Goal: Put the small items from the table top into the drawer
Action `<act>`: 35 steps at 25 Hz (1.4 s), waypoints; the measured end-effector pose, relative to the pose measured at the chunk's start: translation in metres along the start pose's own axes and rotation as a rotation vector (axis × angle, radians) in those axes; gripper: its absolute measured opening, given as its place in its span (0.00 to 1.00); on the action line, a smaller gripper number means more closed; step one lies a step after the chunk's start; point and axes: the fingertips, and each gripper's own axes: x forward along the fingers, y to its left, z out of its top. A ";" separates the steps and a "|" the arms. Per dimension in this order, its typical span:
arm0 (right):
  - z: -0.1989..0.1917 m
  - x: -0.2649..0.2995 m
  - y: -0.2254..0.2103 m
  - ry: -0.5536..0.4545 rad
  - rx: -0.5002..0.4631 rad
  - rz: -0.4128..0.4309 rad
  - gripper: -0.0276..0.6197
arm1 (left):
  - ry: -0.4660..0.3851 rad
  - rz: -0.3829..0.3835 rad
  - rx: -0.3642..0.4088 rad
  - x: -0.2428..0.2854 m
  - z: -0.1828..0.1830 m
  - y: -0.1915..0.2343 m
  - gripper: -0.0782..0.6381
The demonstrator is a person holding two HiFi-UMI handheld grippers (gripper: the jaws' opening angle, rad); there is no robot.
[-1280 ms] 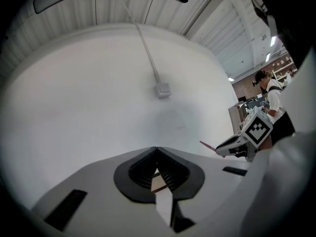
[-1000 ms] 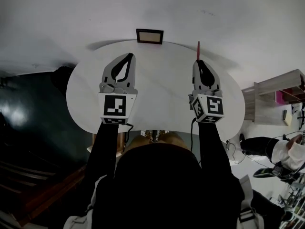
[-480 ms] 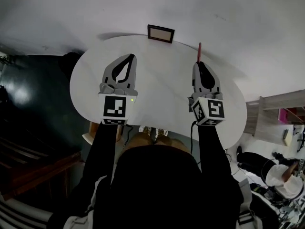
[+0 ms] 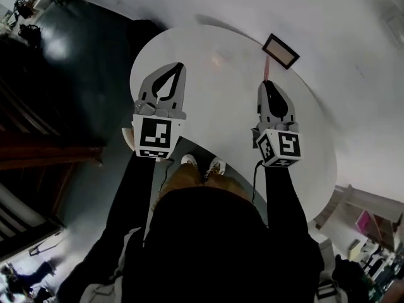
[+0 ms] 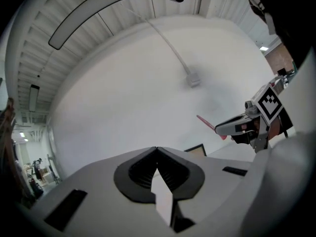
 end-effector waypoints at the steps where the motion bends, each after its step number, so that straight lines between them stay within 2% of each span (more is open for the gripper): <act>1: 0.000 0.012 0.019 0.005 -0.006 0.053 0.14 | 0.012 0.039 -0.002 -0.010 -0.005 0.014 0.13; 4: -0.002 0.039 0.077 0.019 -0.027 0.189 0.14 | 0.039 0.145 -0.016 -0.044 -0.020 0.053 0.13; 12: -0.020 0.071 0.219 0.061 -0.034 0.472 0.14 | 0.123 0.368 -0.059 -0.139 -0.063 0.132 0.13; 17: -0.027 0.079 0.285 0.070 -0.051 0.601 0.14 | 0.162 0.476 -0.090 -0.192 -0.087 0.160 0.13; 20: -0.033 0.080 0.307 0.085 -0.051 0.643 0.14 | 0.180 0.514 -0.102 -0.212 -0.096 0.167 0.13; 27: -0.064 0.085 0.343 0.174 -0.024 0.694 0.14 | 0.201 0.548 -0.118 -0.241 -0.113 0.178 0.13; 35: -0.173 0.074 0.379 0.430 -0.075 0.763 0.14 | 0.235 0.567 -0.147 -0.255 -0.133 0.175 0.13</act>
